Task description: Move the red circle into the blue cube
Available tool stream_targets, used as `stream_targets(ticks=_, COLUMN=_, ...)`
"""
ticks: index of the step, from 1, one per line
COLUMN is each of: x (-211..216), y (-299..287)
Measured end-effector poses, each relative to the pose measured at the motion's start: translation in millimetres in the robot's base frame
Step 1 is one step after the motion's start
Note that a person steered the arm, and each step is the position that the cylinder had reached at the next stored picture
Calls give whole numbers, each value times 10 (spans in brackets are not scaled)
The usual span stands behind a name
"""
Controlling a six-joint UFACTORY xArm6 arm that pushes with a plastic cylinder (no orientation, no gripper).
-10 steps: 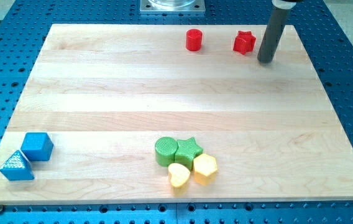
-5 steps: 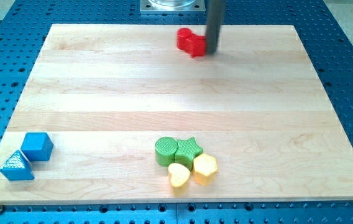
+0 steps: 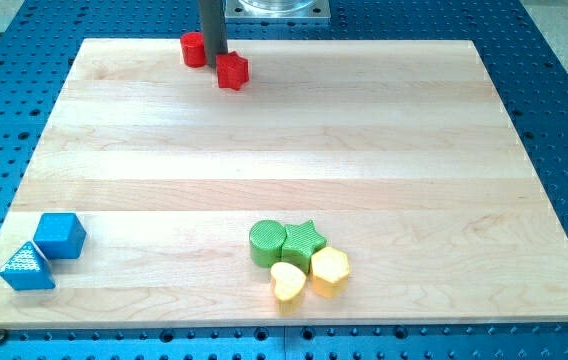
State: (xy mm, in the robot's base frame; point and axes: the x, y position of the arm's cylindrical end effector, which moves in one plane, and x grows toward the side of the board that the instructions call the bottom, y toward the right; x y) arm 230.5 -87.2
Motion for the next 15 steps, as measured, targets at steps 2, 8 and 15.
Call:
stream_targets(ticks=2, x=-113, y=-722)
stream_targets(ticks=8, x=1659, y=-949)
stream_targets(ticks=15, x=1769, y=-977)
